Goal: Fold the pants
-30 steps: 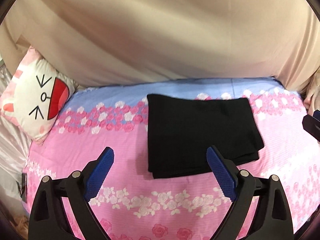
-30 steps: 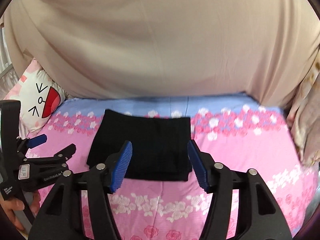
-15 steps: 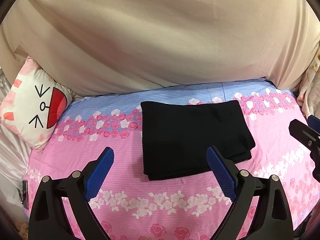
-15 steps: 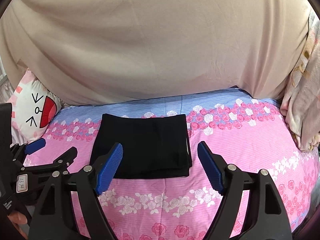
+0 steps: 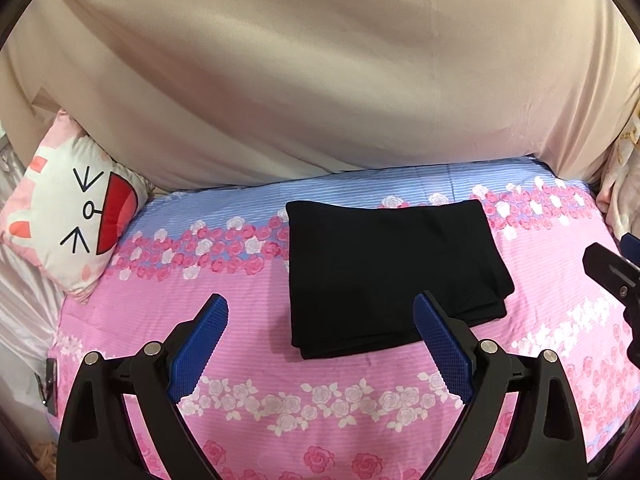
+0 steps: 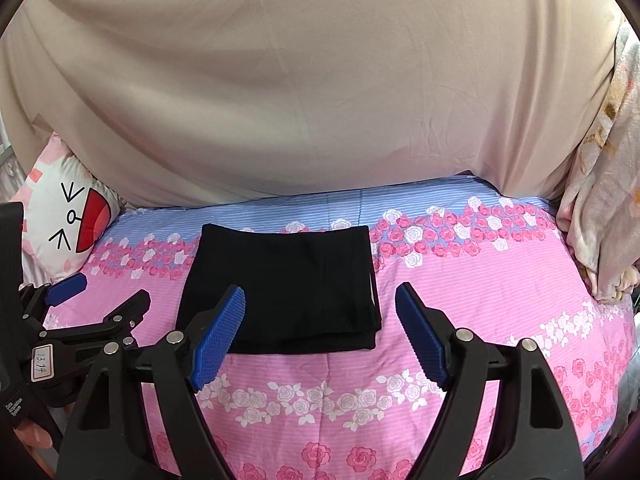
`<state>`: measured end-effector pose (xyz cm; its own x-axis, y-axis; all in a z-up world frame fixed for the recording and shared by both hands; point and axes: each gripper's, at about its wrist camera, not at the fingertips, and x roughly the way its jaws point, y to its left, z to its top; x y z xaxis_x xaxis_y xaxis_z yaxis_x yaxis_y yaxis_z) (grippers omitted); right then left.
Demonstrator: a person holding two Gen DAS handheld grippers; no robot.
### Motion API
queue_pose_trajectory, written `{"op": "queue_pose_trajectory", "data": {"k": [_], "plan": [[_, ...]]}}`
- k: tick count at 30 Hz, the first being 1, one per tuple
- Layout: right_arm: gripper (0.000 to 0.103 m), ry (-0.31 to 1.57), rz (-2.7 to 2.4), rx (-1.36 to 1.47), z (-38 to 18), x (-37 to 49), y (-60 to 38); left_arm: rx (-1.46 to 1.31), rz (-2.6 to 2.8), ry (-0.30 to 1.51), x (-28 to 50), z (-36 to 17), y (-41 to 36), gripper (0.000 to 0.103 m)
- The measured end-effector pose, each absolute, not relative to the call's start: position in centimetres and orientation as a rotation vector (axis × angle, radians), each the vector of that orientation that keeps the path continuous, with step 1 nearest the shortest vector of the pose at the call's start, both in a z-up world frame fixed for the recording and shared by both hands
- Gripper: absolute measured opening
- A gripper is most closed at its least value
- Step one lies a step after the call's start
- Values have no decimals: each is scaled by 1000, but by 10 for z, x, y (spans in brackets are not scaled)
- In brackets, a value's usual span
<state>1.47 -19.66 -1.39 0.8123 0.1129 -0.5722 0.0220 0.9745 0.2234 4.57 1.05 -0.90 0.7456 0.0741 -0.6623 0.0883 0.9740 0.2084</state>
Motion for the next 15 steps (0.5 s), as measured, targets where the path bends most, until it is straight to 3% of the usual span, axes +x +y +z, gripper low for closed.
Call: {"op": "queue_pose_trajectory", "data": {"k": [15], "plan": [[76, 630, 36, 218, -16, 16, -195, 243, -51, 734, 50, -12, 8, 92]]}}
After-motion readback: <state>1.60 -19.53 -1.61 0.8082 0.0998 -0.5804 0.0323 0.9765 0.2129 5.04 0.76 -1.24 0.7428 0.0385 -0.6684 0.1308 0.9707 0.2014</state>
